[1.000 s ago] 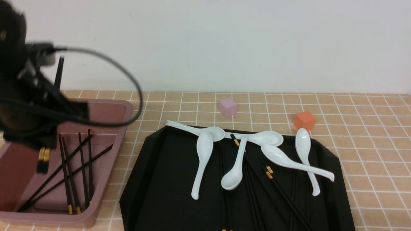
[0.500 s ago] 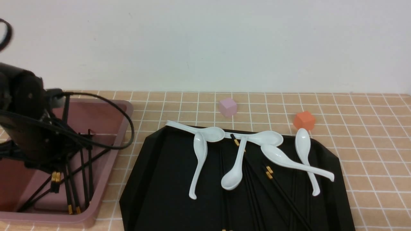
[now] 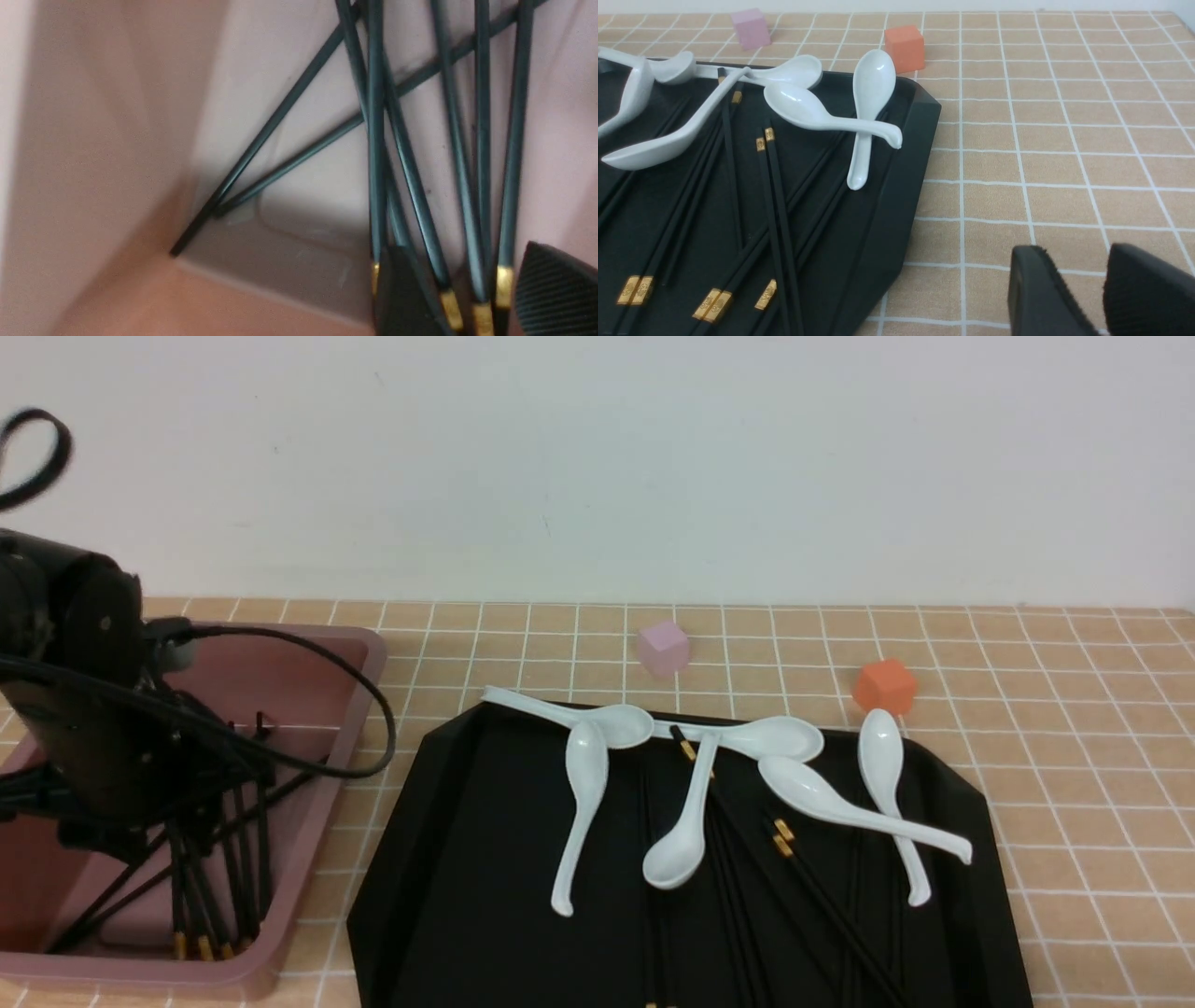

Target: On brown tablecloth take chopsticks from black tray and put them in box.

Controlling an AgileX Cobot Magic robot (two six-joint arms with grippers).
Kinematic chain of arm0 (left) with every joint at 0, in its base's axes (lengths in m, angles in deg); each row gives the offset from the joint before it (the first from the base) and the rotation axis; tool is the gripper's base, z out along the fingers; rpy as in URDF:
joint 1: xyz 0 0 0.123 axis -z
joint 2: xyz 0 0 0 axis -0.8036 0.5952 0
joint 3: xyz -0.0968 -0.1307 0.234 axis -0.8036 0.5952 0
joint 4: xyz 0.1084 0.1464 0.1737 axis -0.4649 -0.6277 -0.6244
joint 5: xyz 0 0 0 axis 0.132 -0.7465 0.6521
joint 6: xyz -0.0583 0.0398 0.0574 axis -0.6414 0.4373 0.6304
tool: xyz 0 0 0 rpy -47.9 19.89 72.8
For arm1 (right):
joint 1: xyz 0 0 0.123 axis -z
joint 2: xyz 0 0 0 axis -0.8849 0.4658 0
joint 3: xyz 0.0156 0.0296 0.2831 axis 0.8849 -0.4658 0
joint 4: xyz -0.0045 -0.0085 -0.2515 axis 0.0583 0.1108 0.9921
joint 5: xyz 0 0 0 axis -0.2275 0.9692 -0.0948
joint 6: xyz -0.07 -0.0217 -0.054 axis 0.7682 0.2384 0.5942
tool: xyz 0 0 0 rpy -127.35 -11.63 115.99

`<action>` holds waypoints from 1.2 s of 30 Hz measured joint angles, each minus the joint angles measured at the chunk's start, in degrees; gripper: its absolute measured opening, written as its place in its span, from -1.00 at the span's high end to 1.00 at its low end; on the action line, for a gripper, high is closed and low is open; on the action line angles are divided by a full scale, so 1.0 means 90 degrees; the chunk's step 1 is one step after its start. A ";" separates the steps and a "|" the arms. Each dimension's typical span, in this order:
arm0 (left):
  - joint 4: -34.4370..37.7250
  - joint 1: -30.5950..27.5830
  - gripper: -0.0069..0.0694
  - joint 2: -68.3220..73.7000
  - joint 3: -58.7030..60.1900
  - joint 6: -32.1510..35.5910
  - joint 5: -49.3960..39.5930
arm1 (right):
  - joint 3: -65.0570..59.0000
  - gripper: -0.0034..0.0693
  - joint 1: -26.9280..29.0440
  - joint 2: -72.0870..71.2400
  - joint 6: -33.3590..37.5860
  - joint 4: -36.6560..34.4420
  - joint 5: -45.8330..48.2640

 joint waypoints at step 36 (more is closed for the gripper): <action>0.3449 0.0000 0.85 -0.9096 0.4808 0.1859 0.1687 | 0.0000 0.25 0.0000 0.0000 0.0000 0.0000 0.0000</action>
